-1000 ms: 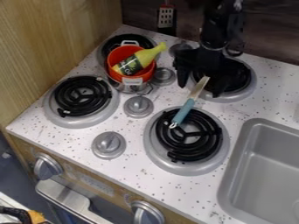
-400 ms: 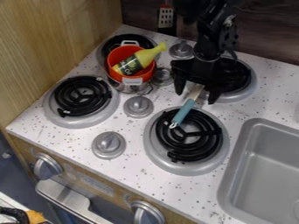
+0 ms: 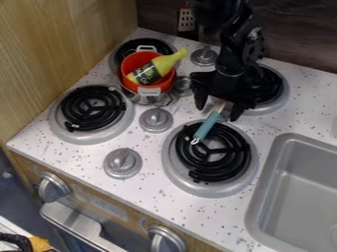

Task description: Turned the knife to left side

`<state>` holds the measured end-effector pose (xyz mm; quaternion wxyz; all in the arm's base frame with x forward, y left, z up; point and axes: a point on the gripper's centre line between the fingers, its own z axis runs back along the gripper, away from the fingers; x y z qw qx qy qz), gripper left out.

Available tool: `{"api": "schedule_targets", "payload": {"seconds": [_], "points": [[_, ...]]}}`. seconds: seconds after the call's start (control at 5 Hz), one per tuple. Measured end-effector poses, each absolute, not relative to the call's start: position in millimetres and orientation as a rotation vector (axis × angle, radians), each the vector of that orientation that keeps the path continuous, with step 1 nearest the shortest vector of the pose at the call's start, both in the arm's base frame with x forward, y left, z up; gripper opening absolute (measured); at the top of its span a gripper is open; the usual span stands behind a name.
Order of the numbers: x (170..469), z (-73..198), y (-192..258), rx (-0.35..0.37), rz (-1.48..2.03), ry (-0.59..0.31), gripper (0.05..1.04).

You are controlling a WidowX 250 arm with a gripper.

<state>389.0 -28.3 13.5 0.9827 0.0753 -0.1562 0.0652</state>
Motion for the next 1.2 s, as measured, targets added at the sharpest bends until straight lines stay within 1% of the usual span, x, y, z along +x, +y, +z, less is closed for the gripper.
{"api": "schedule_targets", "payload": {"seconds": [0.2, 0.4, 0.6, 0.8, 1.0, 1.2], "points": [[391, 6, -25, 0.109, 0.155, -0.319, 0.598], [391, 4, -26, 0.093, 0.162, -0.324, 0.315], [388, 1, -24, 0.08, 0.187, -0.317, 0.129], [382, 3, -17, 0.097, 0.269, -0.3, 0.078], [374, 15, -13, 0.069, 0.423, -0.264, 0.078], [365, 23, -14, -0.009, 0.611, -0.203, 0.078]]}}
